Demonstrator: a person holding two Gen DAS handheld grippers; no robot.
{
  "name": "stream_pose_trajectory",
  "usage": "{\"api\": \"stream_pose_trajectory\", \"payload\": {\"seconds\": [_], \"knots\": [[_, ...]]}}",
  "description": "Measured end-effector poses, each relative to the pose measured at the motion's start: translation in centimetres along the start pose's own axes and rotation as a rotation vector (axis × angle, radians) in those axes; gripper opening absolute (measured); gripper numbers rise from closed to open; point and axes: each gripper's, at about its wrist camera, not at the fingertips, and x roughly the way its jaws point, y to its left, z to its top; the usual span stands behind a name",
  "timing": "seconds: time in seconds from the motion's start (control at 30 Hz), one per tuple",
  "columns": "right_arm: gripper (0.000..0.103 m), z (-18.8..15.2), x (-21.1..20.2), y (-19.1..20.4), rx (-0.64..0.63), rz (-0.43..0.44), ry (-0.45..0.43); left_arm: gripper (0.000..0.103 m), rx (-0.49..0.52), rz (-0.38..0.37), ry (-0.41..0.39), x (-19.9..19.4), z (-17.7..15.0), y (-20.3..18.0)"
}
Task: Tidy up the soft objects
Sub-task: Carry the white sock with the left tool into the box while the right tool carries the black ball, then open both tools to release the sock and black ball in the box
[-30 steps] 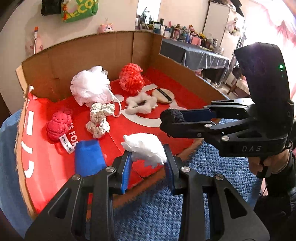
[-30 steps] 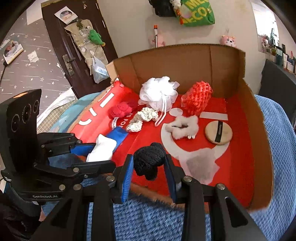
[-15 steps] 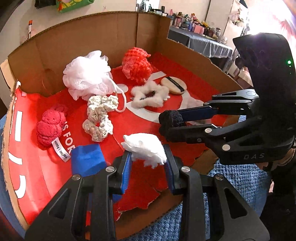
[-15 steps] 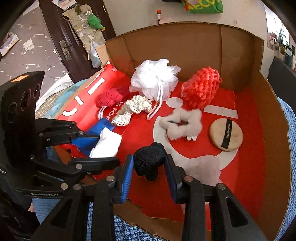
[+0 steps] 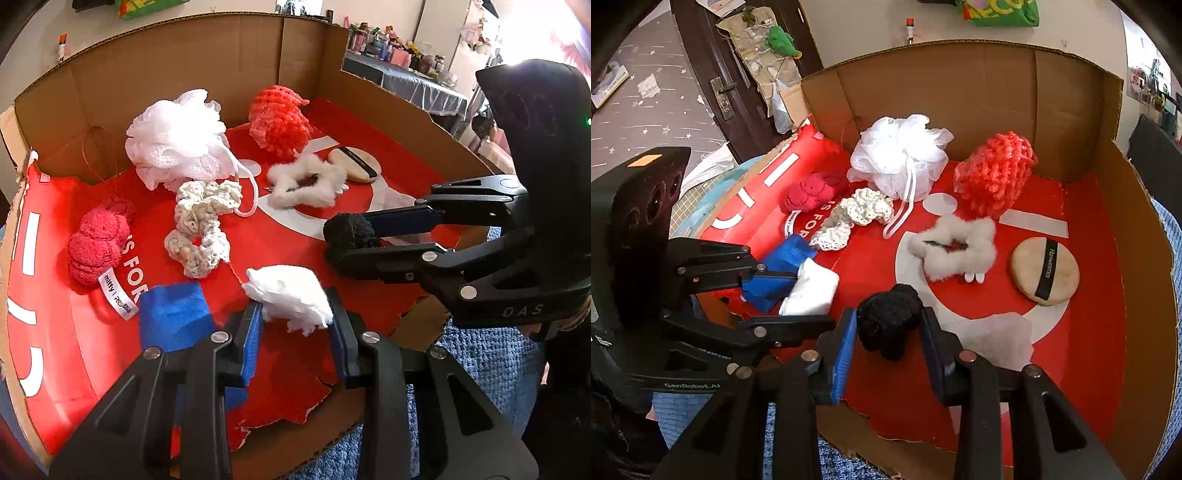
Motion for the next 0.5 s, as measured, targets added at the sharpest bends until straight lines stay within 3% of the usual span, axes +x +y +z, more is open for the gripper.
{"api": "stream_pose_trajectory", "payload": {"seconds": [0.33, 0.43, 0.5], "knots": [[0.038, 0.03, 0.10, -0.04, 0.001, 0.003, -0.003, 0.032, 0.003, 0.002, -0.007, -0.24, -0.08, 0.09], [0.038, 0.02, 0.10, -0.02, 0.001, 0.003, -0.003, 0.049, 0.006, 0.001, -0.011, -0.27, -0.12, 0.09], [0.038, 0.04, 0.09, -0.03, -0.001, 0.004, -0.003, 0.053, 0.016, 0.015, -0.017, -0.29, -0.15, -0.09]]}}
